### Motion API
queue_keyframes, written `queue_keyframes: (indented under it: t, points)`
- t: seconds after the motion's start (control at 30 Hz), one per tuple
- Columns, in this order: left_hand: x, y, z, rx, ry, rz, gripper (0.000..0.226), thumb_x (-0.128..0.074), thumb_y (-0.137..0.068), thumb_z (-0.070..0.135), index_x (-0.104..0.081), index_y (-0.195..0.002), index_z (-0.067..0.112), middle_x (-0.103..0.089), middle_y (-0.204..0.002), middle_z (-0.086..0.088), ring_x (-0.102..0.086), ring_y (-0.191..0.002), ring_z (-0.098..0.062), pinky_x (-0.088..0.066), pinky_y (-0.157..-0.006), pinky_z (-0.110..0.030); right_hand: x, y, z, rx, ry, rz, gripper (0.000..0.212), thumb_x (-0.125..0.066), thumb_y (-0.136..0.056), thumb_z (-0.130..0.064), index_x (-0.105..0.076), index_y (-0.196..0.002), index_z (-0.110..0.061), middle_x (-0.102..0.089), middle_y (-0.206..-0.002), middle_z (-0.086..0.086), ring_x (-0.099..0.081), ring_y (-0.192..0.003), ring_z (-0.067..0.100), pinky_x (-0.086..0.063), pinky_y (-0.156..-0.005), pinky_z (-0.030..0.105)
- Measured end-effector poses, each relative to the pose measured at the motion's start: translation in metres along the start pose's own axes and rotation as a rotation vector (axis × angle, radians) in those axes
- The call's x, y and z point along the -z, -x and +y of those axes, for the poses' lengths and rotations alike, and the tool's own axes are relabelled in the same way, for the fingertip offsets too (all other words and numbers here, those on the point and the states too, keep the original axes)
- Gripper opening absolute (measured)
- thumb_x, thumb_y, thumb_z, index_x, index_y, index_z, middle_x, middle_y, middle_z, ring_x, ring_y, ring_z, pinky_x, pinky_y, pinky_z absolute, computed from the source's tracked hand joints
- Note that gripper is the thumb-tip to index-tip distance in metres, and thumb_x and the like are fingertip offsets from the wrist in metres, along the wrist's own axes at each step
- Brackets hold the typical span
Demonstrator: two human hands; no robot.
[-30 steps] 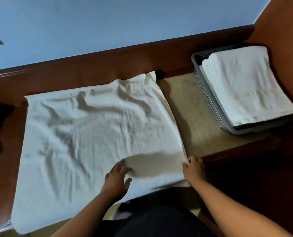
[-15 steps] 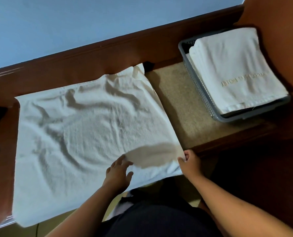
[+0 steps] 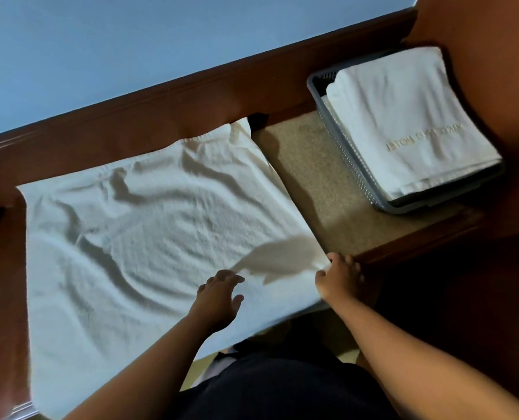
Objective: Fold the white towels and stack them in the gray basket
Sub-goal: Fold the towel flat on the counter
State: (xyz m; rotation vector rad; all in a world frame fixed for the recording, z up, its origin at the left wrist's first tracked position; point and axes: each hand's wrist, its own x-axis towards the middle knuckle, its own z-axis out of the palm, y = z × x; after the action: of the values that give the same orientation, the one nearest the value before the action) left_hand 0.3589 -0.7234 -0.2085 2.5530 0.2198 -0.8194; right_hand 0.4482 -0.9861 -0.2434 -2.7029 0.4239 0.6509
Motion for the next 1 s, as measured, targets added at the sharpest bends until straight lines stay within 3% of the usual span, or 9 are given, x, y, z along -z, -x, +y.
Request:
queue_keyframes:
  t: [0.3,0.4,0.47,0.53,0.63,0.73,0.87,0.93,1.0]
  points:
    - [0.029,-0.029,-0.032,0.013,0.045,0.061,0.046,-0.055,-0.1,0.036,-0.046,-0.145,0.033,-0.028,-0.16,0.006,-0.037,-0.142,-0.022,-0.032,-0.116,-0.042,0.003,-0.042,-0.054,0.051,-0.115,-0.023,0.051,-0.065,-0.085,-0.035,-0.057,-0.129,-0.01,-0.053,-0.133,0.015,-0.049,-0.124,0.036,-0.041,-0.104,0.042]
    - [0.038,-0.042,-0.045,0.017,0.033,0.076,0.05,-0.056,-0.1,0.037,-0.04,-0.147,0.035,-0.017,-0.165,0.005,-0.031,-0.146,-0.024,-0.034,-0.116,-0.044,0.006,-0.062,-0.079,0.065,-0.115,-0.029,0.054,-0.065,-0.086,-0.04,-0.055,-0.131,-0.012,-0.053,-0.133,0.014,-0.051,-0.122,0.035,-0.044,-0.102,0.043]
    - [0.045,-0.055,-0.057,0.013,0.008,0.062,0.059,-0.053,-0.101,0.037,-0.029,-0.154,0.034,0.001,-0.17,0.002,-0.015,-0.153,-0.025,-0.03,-0.119,-0.046,0.007,-0.078,-0.1,0.085,-0.09,-0.033,0.057,-0.064,-0.089,-0.042,-0.051,-0.135,-0.012,-0.051,-0.135,0.014,-0.051,-0.123,0.036,-0.044,-0.101,0.044]
    - [0.052,-0.069,-0.069,-0.005,-0.059,0.044,0.071,-0.048,-0.103,0.041,-0.007,-0.161,0.032,0.024,-0.166,0.002,0.009,-0.156,-0.022,-0.019,-0.124,-0.045,0.008,-0.095,-0.122,0.113,-0.078,-0.022,0.056,-0.063,-0.09,-0.044,-0.051,-0.135,-0.013,-0.05,-0.135,0.014,-0.051,-0.122,0.036,-0.044,-0.099,0.044]
    - [0.062,-0.095,-0.088,-0.034,-0.153,0.062,0.079,-0.035,-0.101,0.06,0.02,-0.155,0.041,0.041,-0.158,0.004,0.031,-0.15,-0.023,0.001,-0.126,-0.043,0.009,-0.125,-0.159,0.176,-0.094,-0.018,0.05,-0.063,-0.09,-0.043,-0.052,-0.129,-0.014,-0.048,-0.132,0.012,-0.05,-0.118,0.035,-0.045,-0.095,0.043]
    - [0.07,-0.123,-0.105,-0.03,-0.202,0.115,0.083,-0.021,-0.093,0.077,0.018,-0.156,0.04,0.035,-0.162,0.003,0.032,-0.149,-0.022,0.005,-0.123,-0.047,0.01,-0.156,-0.196,0.243,-0.136,0.016,0.053,-0.067,-0.087,-0.04,-0.052,-0.129,-0.01,-0.047,-0.13,0.016,-0.047,-0.119,0.037,-0.042,-0.098,0.044]
    - [0.092,-0.171,-0.12,-0.043,-0.266,0.23,0.093,-0.026,-0.09,0.083,-0.009,-0.162,0.028,0.004,-0.169,-0.011,0.005,-0.156,-0.033,-0.009,-0.121,-0.055,0.012,-0.205,-0.256,0.323,-0.122,0.055,0.059,-0.065,-0.089,-0.045,-0.052,-0.135,-0.01,-0.048,-0.134,0.019,-0.044,-0.123,0.038,-0.037,-0.104,0.046]
    - [0.104,-0.194,-0.124,-0.042,-0.263,0.287,0.091,-0.031,-0.091,0.081,-0.011,-0.162,0.028,0.002,-0.17,-0.01,0.003,-0.156,-0.032,-0.008,-0.122,-0.054,0.01,-0.228,-0.283,0.347,-0.125,0.049,0.058,-0.06,-0.086,-0.055,-0.058,-0.123,-0.01,-0.055,-0.122,0.019,-0.052,-0.112,0.039,-0.044,-0.095,0.047]
    - [0.115,-0.211,-0.127,-0.025,-0.26,0.316,0.088,-0.03,-0.093,0.077,-0.008,-0.162,0.027,0.005,-0.17,-0.008,0.006,-0.156,-0.029,-0.008,-0.124,-0.053,0.006,-0.249,-0.304,0.386,-0.189,0.055,0.052,-0.052,-0.088,-0.058,-0.059,-0.097,-0.007,-0.06,-0.096,0.019,-0.057,-0.09,0.038,-0.047,-0.076,0.044]
